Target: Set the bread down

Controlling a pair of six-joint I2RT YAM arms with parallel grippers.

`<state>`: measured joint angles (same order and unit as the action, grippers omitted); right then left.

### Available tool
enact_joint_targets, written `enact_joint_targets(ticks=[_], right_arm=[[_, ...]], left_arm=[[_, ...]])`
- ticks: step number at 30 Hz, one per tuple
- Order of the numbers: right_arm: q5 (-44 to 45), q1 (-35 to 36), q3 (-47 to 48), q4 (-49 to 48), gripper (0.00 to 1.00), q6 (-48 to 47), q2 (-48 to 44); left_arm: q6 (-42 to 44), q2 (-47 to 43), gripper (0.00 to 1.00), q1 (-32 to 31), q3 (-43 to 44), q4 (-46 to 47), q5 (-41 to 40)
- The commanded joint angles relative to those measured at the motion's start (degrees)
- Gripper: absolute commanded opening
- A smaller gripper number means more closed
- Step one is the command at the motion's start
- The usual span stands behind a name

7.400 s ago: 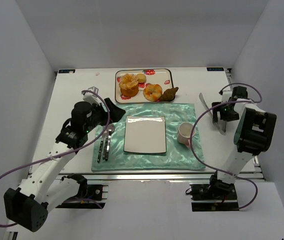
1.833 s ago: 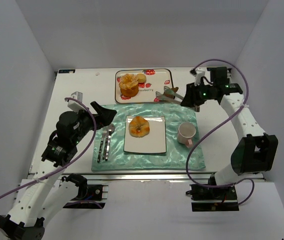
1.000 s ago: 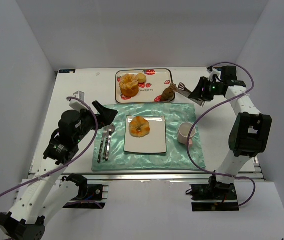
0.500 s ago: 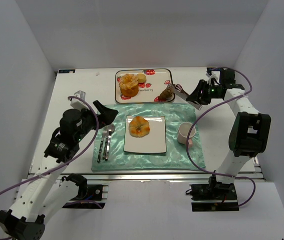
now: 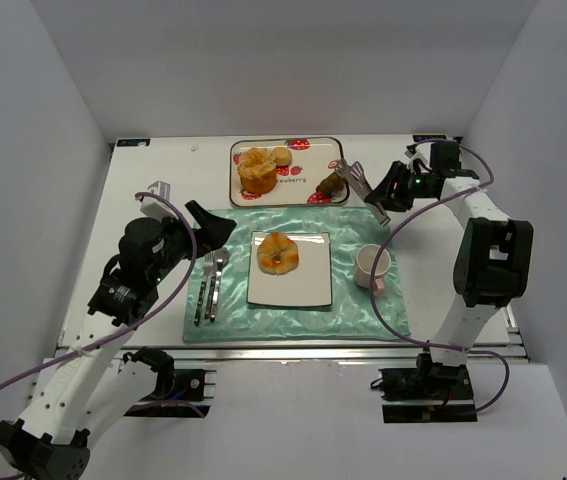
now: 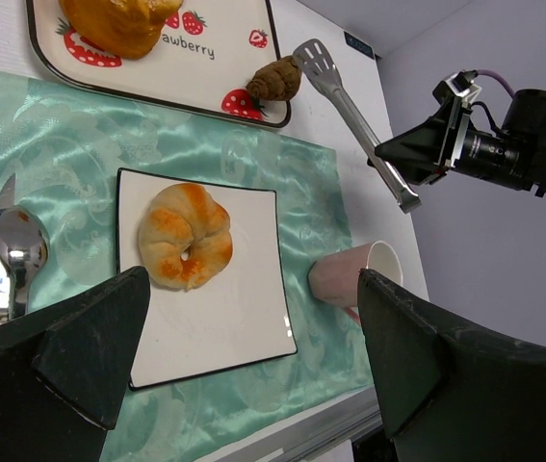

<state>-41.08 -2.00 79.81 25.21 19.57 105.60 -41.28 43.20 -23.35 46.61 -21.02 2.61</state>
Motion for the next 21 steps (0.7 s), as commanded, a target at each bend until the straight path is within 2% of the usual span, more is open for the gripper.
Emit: enact_joint_targets(ticks=[1,9,21], right_arm=[[-3.5,-0.3,-0.4,-2.2,0.46,1.8,-1.6],[-5.2,-2.2,-1.4,-1.7,0.45,1.4,-5.7],[-4.9,-2.8,-8.0,-1.7,0.45,3.8,-11.8]], left_arm=[[-0.5,-0.6,0.98,0.2,2.1,-0.5,0.5],[-0.9,-0.9,0.98,0.2,1.4,0.0,0.6],[-0.5,-0.5,0.98,0.2,0.5,1.3,1.4]])
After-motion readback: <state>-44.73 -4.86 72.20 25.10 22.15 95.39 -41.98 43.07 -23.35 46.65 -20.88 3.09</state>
